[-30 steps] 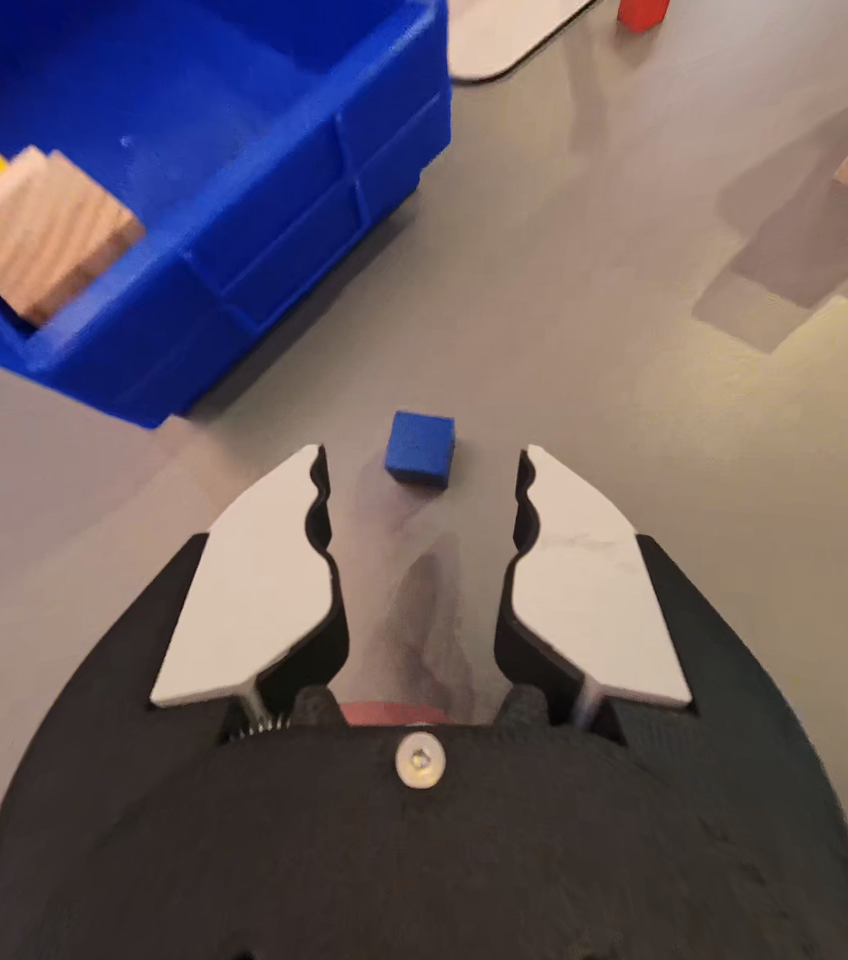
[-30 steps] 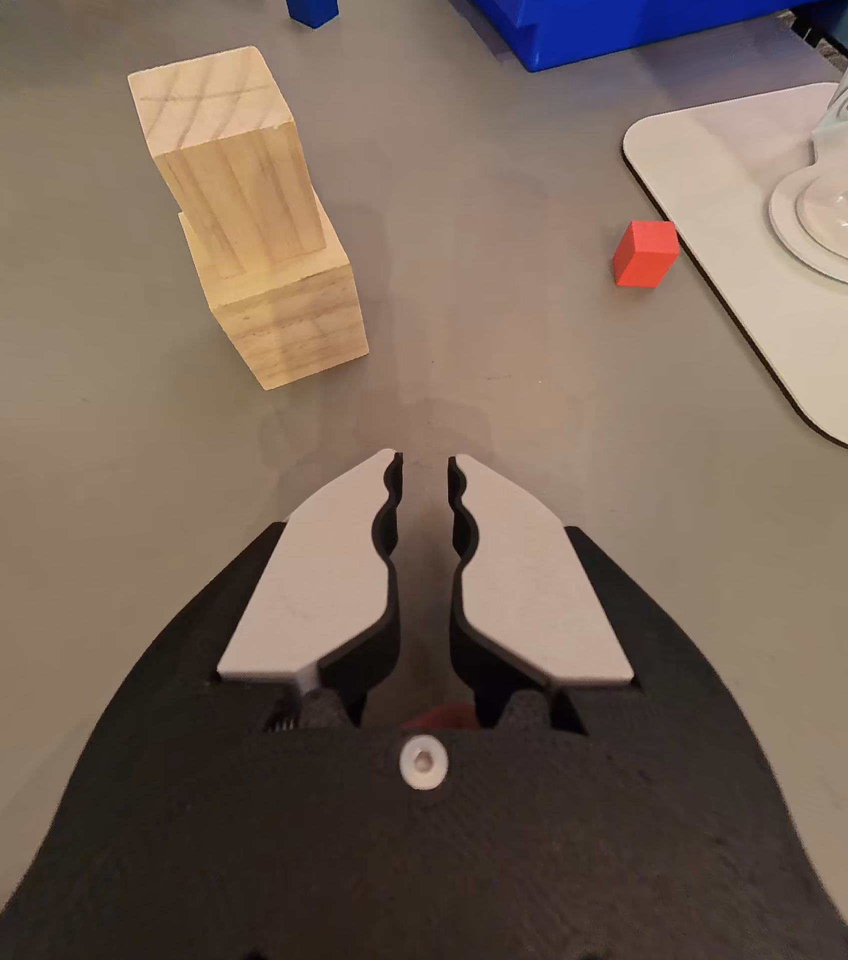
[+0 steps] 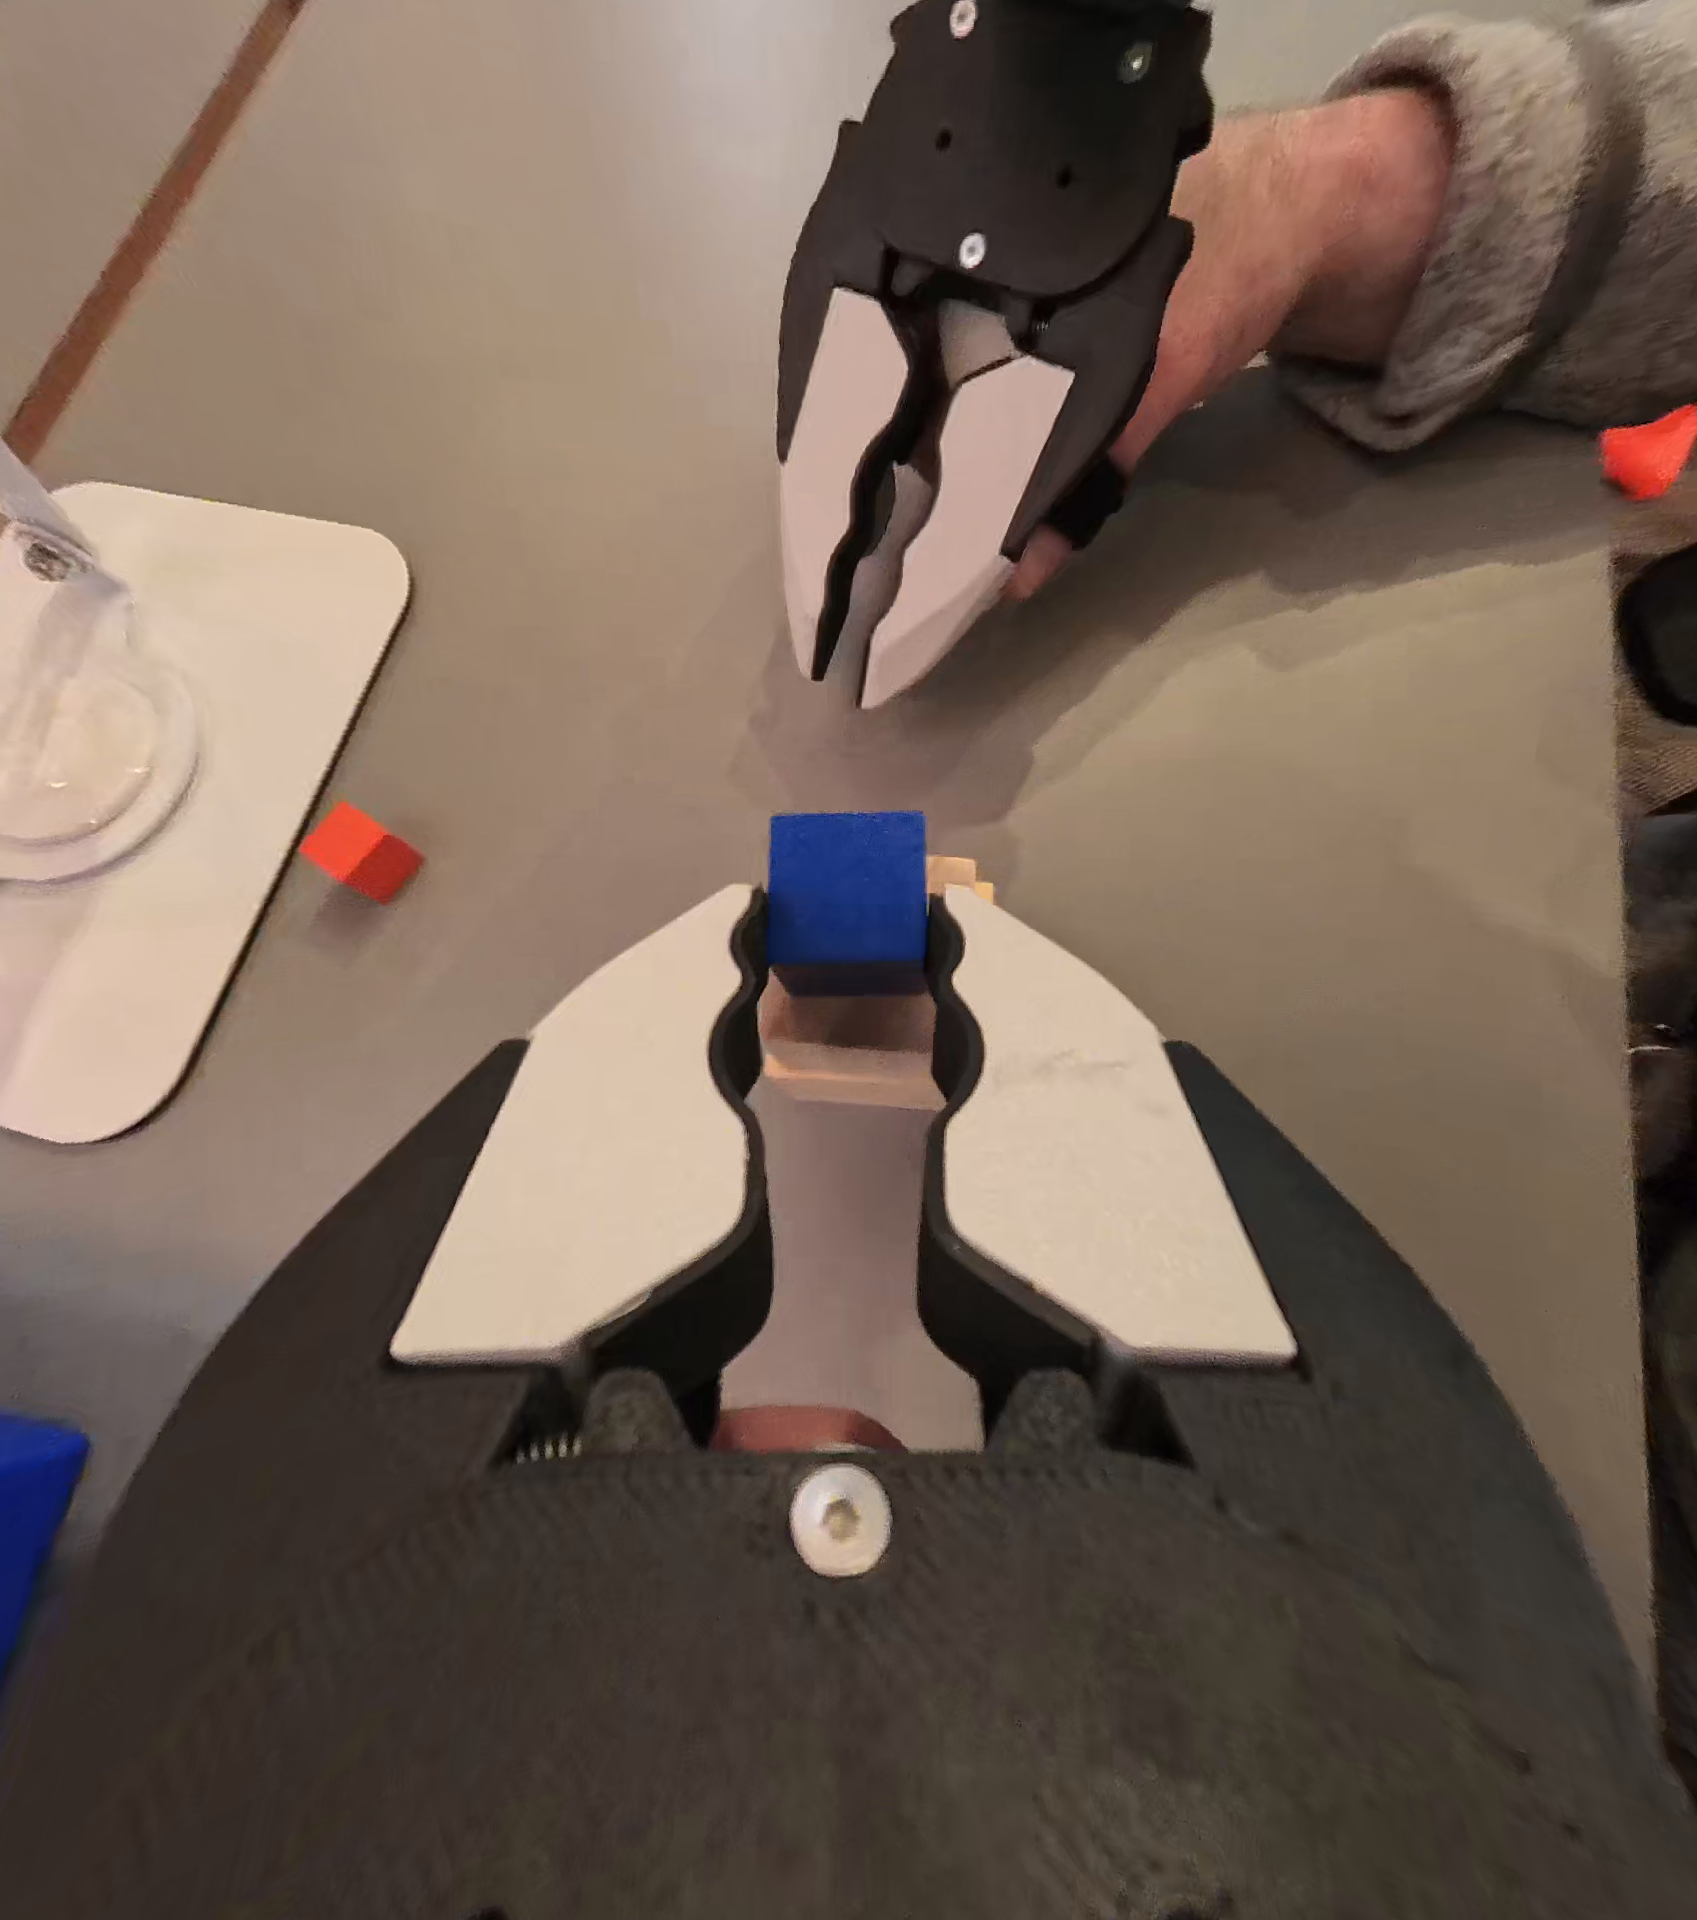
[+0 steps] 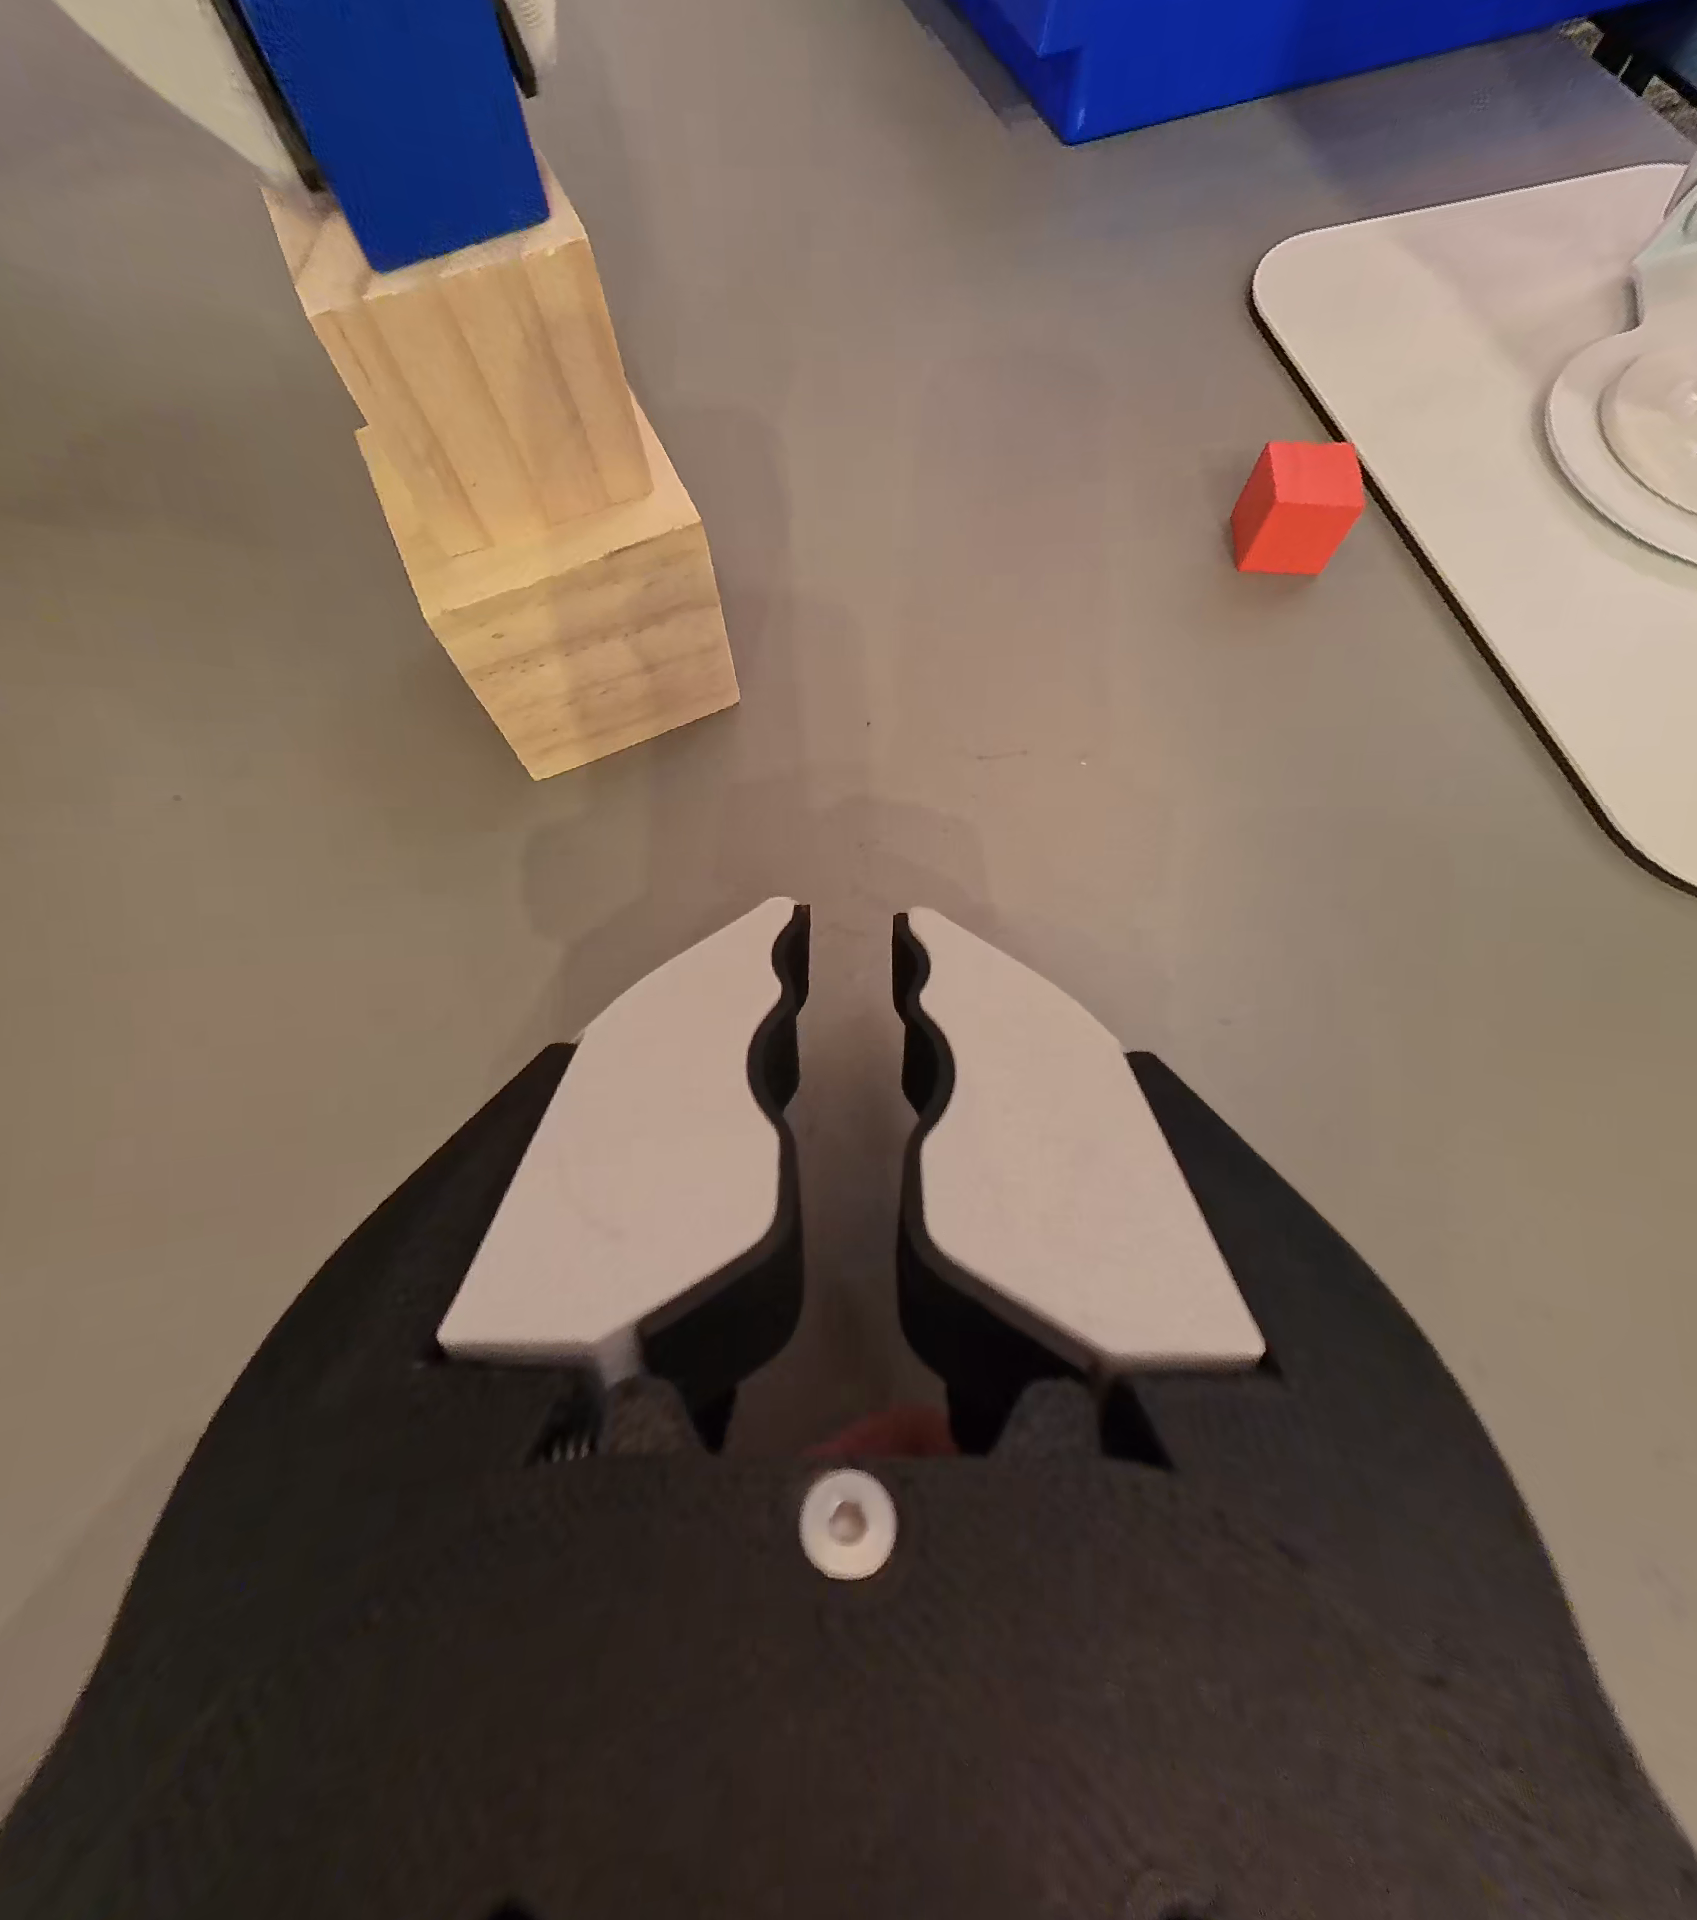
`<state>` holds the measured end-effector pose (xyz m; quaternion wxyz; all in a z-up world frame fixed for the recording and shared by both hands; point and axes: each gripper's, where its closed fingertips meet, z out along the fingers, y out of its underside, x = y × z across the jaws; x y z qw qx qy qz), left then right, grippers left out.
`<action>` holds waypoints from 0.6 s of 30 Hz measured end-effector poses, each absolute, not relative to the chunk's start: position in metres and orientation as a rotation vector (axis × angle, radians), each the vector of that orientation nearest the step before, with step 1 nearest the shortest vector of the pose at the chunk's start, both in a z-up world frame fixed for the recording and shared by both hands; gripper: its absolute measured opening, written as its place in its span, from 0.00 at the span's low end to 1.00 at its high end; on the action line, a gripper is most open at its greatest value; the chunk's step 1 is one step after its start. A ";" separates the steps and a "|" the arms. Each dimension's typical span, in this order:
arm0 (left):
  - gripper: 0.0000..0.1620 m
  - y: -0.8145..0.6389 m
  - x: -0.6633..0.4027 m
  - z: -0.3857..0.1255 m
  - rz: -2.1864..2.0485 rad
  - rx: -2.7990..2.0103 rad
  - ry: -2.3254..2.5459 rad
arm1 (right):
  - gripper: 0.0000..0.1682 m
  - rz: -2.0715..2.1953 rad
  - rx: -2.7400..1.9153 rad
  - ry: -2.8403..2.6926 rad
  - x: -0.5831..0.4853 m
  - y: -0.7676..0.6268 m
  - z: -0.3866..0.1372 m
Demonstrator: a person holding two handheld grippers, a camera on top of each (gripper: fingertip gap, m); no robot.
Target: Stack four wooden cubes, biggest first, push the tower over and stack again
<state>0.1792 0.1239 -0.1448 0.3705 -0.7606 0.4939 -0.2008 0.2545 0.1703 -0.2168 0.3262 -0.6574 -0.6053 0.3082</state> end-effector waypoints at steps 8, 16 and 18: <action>0.46 0.124 0.155 -0.128 -0.484 -1.906 1.182 | 0.09 0.805 -1.720 -1.569 0.254 0.173 -0.215; 0.35 0.149 0.079 -0.164 -0.430 -1.957 0.910 | 0.16 0.712 -1.777 -1.473 0.220 0.216 -0.217; 0.31 0.149 0.078 -0.179 -0.406 -1.975 0.909 | 0.18 0.700 -1.807 -1.461 0.204 0.232 -0.220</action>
